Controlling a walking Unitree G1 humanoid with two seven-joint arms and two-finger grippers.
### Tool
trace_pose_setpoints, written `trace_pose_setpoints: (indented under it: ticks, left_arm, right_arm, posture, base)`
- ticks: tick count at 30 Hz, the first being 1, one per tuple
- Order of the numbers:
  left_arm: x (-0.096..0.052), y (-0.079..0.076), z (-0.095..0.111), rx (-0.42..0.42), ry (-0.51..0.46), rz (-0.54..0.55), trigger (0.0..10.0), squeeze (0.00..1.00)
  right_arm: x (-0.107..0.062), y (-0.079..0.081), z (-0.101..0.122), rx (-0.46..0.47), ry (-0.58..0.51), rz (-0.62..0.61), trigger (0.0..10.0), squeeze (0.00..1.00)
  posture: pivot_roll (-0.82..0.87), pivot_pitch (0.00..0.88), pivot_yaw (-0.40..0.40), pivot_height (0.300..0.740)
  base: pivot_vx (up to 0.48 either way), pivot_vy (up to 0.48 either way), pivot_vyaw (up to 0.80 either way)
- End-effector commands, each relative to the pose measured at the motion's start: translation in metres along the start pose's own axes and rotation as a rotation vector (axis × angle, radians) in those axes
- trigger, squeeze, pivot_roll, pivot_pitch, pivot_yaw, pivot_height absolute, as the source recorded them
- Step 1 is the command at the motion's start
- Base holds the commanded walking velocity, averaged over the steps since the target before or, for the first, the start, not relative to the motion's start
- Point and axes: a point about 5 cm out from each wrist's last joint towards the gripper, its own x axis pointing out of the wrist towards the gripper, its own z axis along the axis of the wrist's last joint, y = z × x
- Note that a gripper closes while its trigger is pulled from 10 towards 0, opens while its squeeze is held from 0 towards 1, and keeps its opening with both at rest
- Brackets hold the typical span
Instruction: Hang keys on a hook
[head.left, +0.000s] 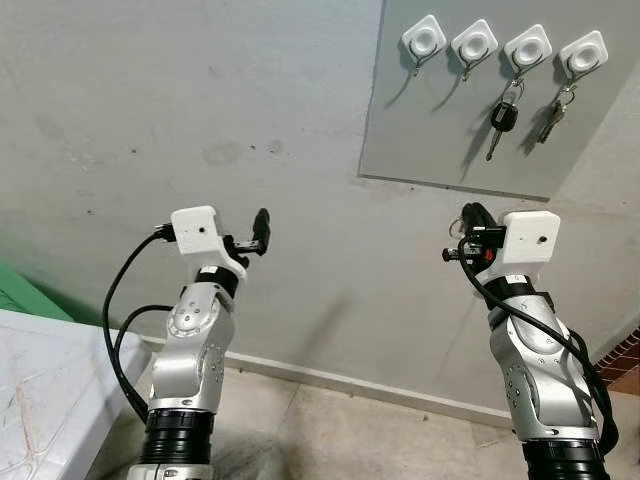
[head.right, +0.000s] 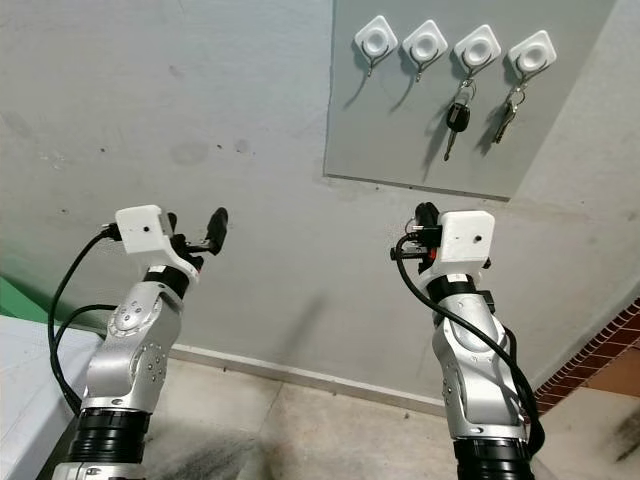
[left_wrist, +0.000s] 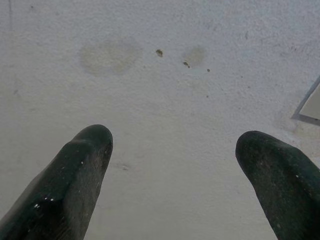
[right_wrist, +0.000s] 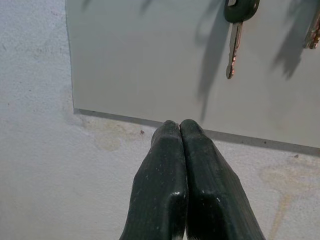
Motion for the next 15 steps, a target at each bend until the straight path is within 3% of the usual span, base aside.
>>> trace_pose_setpoints:
  ticks: [1,6,15]
  left_arm:
    - [0.0012,-0.0014,0.0044,0.019,-0.009,-0.006,10.0,0.00]
    - [0.0010,-0.0018,0.0038,0.020,-0.006,-0.009,10.0,0.00]
    - [0.0009,-0.0023,0.0034,0.016,-0.001,-0.008,10.0,0.00]
  right_arm:
    - [0.0019,-0.0005,0.0071,0.005,-0.027,-0.002,10.0,0.00]
    - [0.0025,-0.0006,0.0051,0.012,-0.010,-0.004,10.0,0.00]
    - [0.0034,-0.0011,0.0032,0.017,0.005,-0.007,10.0,0.00]
  posture:
    - [-0.03,0.015,-0.007,0.740]
    - [-0.03,0.010,-0.007,0.740]
    - [-0.02,0.011,-0.007,0.740]
  base:
    - [0.000,0.000,0.00]
    - [0.000,0.000,-0.09]
    - [0.000,0.000,-0.70]
